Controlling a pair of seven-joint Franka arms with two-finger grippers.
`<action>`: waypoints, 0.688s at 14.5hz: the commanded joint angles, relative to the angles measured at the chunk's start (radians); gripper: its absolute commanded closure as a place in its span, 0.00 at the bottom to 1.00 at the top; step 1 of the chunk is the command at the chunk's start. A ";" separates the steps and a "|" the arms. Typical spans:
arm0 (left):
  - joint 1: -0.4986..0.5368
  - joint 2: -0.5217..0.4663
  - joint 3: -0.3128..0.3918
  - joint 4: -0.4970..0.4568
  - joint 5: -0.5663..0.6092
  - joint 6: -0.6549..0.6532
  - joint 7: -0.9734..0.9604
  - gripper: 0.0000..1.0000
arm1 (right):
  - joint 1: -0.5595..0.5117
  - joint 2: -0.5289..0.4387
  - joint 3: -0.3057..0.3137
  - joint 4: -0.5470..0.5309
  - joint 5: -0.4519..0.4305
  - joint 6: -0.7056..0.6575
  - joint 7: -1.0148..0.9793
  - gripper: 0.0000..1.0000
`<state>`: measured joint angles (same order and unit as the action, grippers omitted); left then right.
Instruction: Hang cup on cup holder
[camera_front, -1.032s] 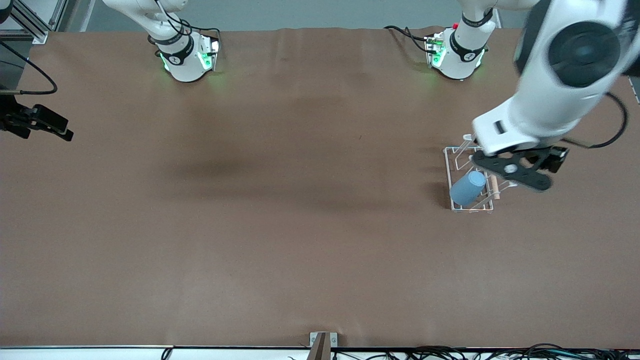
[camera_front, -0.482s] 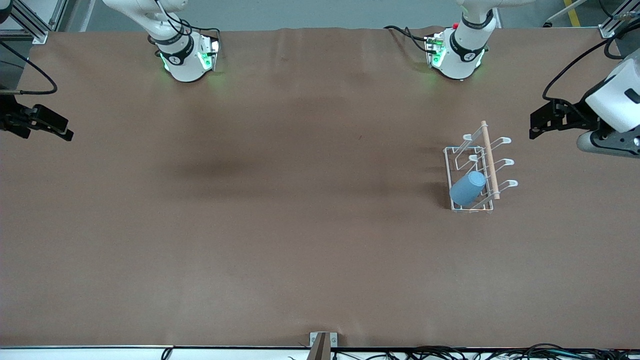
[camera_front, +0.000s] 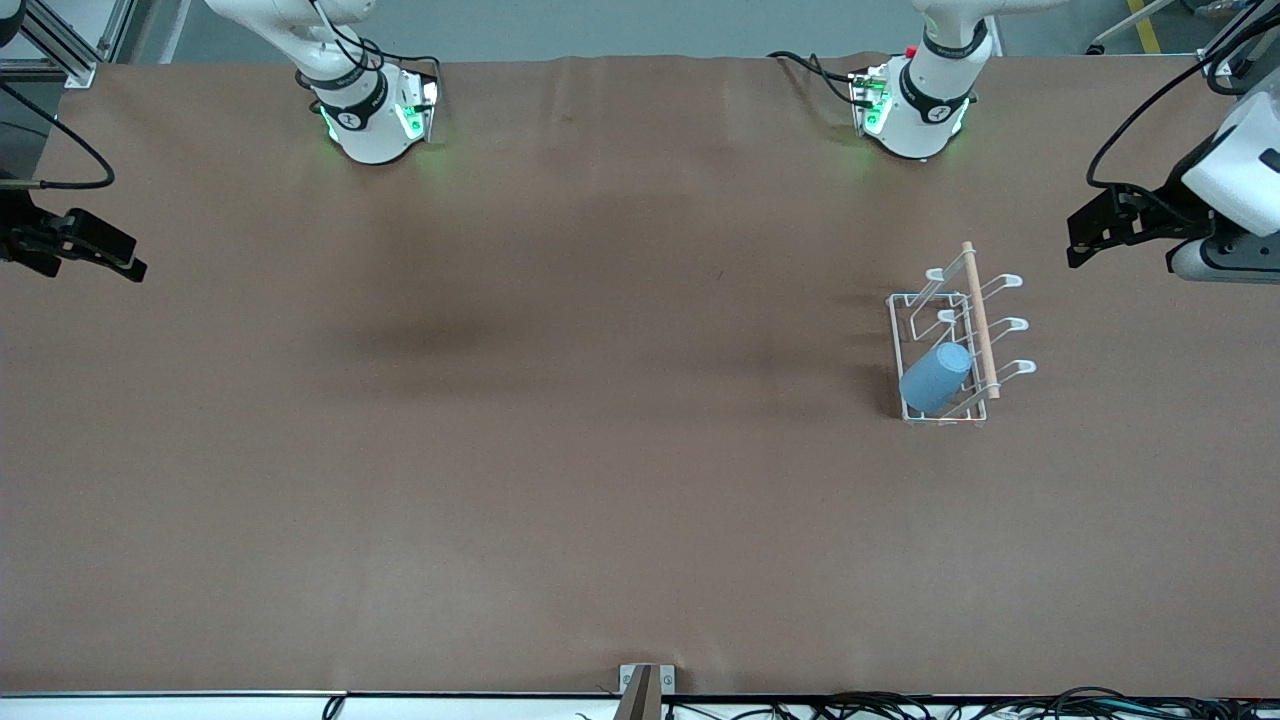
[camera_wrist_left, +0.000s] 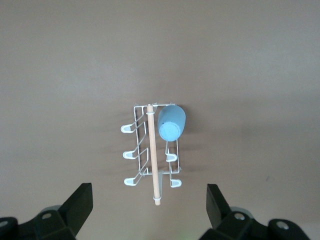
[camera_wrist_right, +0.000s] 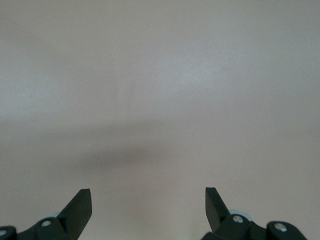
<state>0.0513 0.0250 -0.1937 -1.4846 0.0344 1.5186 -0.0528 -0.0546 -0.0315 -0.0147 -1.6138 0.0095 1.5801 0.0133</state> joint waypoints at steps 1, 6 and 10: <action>0.035 -0.088 -0.004 -0.134 -0.016 0.066 -0.006 0.00 | -0.001 0.004 0.002 0.014 -0.019 -0.012 0.000 0.00; 0.038 -0.059 -0.004 -0.073 -0.001 0.065 0.137 0.00 | 0.001 0.004 0.002 0.014 -0.019 -0.012 0.000 0.00; 0.038 -0.056 -0.004 -0.059 -0.010 0.023 0.140 0.00 | 0.002 0.004 0.002 0.015 -0.019 -0.012 0.008 0.00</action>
<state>0.0813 -0.0276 -0.1933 -1.5591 0.0344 1.5738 0.0716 -0.0546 -0.0315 -0.0147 -1.6136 0.0095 1.5800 0.0133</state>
